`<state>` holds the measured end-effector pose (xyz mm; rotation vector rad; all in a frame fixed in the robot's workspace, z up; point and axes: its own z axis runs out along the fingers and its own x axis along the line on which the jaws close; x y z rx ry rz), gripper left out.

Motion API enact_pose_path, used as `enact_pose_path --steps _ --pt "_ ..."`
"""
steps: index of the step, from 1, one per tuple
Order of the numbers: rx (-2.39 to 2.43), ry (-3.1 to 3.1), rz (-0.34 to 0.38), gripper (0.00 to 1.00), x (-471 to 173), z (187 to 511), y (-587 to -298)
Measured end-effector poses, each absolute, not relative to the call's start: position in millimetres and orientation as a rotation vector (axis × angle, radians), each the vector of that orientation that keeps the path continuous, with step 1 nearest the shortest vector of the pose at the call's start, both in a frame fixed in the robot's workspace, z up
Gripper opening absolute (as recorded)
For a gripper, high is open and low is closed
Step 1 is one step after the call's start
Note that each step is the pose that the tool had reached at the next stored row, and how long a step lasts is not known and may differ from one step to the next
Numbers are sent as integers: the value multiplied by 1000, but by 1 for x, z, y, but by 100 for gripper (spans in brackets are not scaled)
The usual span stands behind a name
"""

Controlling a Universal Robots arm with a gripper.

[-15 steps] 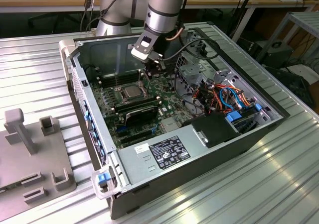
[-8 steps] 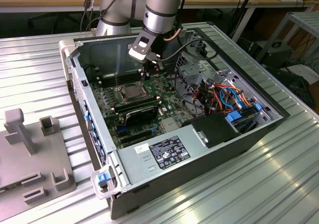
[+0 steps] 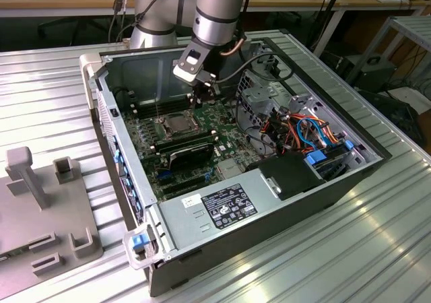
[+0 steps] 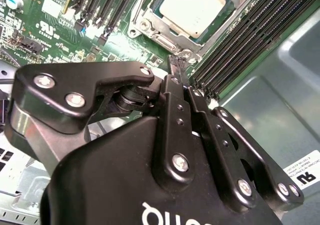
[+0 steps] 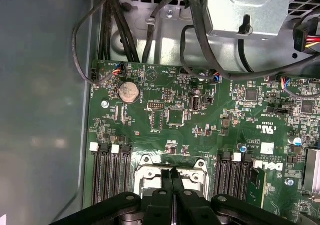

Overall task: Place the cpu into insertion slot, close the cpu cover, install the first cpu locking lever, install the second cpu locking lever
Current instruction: 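Close the cpu cover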

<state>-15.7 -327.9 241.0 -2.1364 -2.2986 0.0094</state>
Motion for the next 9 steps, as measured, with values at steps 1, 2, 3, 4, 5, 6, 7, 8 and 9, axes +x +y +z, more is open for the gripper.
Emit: enact_pose_path --steps 1,2,3,4,5,6,7,8,9 --pt "-2136 -2299 9 11 -17 241 -328" --pt "-2137 -2299 10 11 -18 241 -328" --pt "-2137 -2299 10 11 -18 241 -328" --pt "-2136 -2299 10 11 -18 241 -328" --pt "-2136 -2299 9 11 -18 241 -328" --pt "-2136 -2299 10 11 -18 240 -328" --pt "-2136 -2299 10 11 -18 240 -328" --pt "-2136 -2299 10 11 -18 240 -328" --pt "-2136 -2299 9 11 -18 240 -328"
